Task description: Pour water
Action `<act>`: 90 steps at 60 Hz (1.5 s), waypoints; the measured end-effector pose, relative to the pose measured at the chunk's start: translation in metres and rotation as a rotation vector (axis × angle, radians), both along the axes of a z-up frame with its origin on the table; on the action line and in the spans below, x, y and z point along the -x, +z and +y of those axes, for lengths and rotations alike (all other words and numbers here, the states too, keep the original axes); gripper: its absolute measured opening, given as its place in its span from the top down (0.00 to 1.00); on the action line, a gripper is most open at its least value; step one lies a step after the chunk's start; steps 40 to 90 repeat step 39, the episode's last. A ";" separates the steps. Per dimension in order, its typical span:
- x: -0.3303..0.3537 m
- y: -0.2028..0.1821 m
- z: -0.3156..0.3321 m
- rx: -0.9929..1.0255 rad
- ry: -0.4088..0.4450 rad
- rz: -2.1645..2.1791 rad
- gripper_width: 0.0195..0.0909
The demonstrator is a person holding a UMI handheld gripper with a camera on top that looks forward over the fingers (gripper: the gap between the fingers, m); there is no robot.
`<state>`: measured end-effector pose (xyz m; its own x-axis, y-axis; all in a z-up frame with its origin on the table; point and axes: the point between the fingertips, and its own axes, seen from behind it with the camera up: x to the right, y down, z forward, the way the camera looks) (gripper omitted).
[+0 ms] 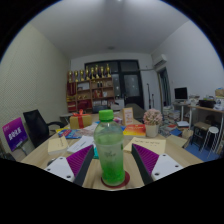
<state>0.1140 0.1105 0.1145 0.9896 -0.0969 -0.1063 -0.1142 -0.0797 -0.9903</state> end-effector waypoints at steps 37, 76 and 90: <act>0.032 -0.029 -0.231 0.006 0.034 -0.009 0.10; 0.032 -0.033 -0.235 0.010 0.033 -0.024 0.10; 0.032 -0.033 -0.235 0.010 0.033 -0.024 0.10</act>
